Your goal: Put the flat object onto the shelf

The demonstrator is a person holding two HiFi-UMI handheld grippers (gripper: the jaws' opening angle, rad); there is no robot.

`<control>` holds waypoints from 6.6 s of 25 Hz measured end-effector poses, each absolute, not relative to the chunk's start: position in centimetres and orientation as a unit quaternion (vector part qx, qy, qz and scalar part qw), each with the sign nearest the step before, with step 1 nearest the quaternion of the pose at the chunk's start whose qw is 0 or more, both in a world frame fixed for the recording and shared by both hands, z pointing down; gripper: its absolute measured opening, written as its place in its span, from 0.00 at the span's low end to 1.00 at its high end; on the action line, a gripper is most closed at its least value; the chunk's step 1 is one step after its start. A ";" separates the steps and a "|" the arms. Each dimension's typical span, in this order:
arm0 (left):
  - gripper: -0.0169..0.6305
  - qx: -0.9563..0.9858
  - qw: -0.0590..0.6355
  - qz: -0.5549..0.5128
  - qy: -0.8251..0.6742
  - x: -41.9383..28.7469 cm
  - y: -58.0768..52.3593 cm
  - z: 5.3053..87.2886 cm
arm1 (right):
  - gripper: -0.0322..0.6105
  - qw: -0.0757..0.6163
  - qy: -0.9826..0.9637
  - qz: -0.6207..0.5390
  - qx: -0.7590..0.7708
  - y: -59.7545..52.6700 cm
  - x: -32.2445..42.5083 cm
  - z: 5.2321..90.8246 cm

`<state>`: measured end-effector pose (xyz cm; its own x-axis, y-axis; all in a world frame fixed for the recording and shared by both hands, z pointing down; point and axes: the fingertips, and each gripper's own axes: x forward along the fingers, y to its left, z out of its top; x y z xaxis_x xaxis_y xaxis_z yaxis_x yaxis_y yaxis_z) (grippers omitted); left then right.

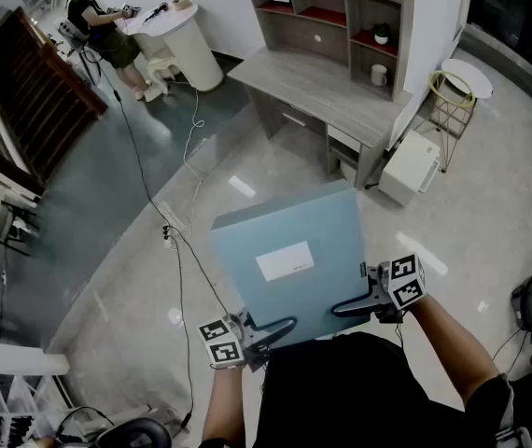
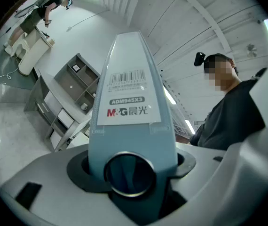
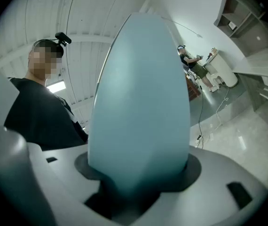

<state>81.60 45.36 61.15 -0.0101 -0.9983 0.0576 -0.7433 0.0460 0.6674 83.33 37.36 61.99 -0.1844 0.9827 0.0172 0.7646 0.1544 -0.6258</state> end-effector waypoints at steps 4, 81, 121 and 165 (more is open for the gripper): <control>0.51 0.637 0.272 -0.246 -0.678 81.6 45.4 62.0 | 0.49 0.226 -0.718 0.251 -0.609 37.3 83.1 62.8; 0.50 0.599 0.261 -0.288 -0.700 8.5 52.7 63.8 | 0.51 0.283 -0.713 0.257 -0.587 44.2 9.1 64.5; 0.51 0.708 0.342 -0.206 -0.582 -21.7 23.7 63.8 | 0.53 0.214 -0.828 0.316 -0.412 16.0 -17.6 64.5; 0.52 0.908 0.255 -0.072 -0.323 -31.6 1.9 49.0 | 0.55 0.074 -0.963 0.234 -0.109 -1.7 -23.7 49.8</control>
<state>-31.62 1.89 49.04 0.7806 -0.6241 0.0334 -0.5503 -0.6610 0.5102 -23.70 -1.68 49.81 -0.9650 0.2455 0.0919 0.1758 0.8662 -0.4677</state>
